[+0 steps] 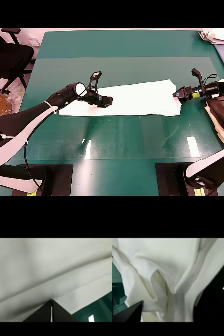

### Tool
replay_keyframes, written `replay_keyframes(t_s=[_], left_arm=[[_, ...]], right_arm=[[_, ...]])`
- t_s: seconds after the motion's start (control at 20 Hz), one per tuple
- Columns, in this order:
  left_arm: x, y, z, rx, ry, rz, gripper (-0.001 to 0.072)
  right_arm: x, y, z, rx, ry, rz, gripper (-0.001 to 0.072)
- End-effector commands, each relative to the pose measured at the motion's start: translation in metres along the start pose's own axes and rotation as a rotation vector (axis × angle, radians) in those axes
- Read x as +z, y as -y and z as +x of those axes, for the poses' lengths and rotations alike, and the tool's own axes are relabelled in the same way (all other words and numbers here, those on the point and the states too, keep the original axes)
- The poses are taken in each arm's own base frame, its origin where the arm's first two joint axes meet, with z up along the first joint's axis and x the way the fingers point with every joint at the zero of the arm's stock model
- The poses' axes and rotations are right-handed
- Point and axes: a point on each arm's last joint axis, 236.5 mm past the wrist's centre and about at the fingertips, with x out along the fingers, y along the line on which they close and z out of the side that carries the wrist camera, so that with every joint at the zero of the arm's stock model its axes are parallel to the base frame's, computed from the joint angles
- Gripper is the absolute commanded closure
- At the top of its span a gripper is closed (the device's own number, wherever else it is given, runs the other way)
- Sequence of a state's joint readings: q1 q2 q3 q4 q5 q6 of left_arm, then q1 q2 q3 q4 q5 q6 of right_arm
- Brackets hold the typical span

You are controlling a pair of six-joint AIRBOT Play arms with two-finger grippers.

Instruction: Fold the shirts.

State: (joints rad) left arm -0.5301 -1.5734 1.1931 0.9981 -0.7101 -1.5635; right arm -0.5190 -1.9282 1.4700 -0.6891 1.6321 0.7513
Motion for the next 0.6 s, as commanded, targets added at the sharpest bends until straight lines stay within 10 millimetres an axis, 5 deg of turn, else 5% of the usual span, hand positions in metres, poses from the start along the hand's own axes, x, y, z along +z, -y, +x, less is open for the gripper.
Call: replay_keyframes(t_s=[0.0, 0.45, 0.55], left_arm=[[0.001, 0.0, 0.0, 0.0, 0.004, 0.001, 0.0685], [0.001, 0.0, 0.0, 0.0, 0.005, 0.001, 0.0685], [0.002, 0.0, 0.0, 0.0, 0.008, 0.001, 0.0685]], right_arm=[[0.005, -0.022, -0.002, 0.089, 0.022, -0.021, -0.0002], [0.004, -0.032, 0.023, 0.08, -0.043, -0.062, 0.0004], [0.006, -0.03, 0.022, 0.069, -0.035, -0.056, 0.0082]])
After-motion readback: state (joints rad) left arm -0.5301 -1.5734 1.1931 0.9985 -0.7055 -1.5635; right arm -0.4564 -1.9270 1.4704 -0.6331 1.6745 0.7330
